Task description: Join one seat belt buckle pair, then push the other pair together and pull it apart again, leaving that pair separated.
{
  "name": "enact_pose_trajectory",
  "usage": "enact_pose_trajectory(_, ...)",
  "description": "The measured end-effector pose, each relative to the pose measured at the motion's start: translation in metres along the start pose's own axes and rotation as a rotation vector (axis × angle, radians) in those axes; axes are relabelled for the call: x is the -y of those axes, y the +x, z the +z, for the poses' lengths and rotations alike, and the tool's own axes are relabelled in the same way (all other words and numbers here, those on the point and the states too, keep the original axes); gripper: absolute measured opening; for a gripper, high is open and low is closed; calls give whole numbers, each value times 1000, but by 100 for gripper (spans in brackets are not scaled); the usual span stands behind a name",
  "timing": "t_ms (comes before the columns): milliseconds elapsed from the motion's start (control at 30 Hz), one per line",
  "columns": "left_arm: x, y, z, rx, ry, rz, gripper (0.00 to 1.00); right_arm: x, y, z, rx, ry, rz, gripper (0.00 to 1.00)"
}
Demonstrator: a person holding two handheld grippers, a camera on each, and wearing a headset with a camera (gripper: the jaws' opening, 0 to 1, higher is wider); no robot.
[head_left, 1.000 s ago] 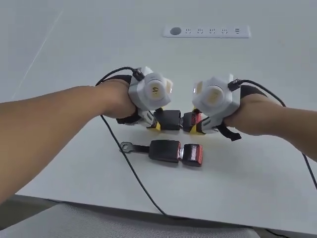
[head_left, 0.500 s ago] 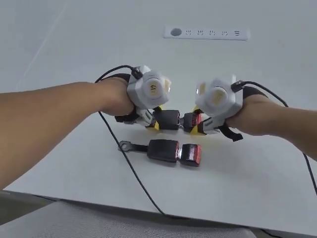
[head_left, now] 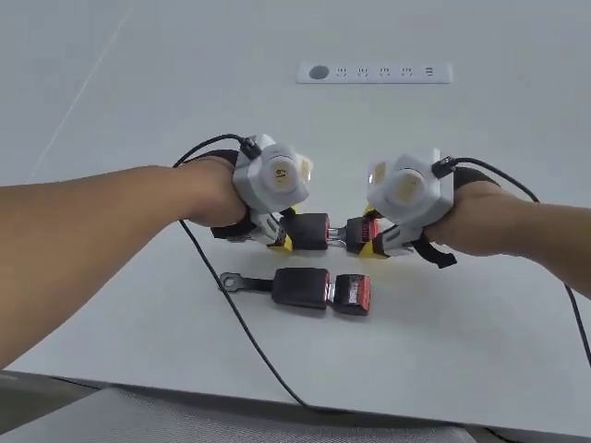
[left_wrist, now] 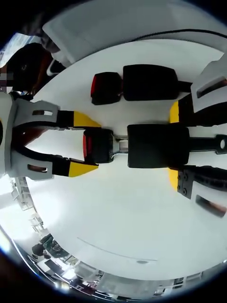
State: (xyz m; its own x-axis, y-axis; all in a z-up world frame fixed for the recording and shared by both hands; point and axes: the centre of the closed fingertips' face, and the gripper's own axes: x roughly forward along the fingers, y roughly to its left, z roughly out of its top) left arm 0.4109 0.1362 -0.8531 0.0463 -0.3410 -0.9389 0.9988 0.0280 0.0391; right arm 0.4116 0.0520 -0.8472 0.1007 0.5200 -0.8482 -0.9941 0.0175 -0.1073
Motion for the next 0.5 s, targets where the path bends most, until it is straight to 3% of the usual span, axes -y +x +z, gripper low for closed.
enact_pose_trajectory(200, 0, 1, 0, 6, 7, 0, 31, -1, -6, -10, -2, 12, -10, 31)
enact_pose_trajectory(500, 1, 1, 1, 11, 6, 7, 32, -4, -25, -41, -17, 27, -19, 32)
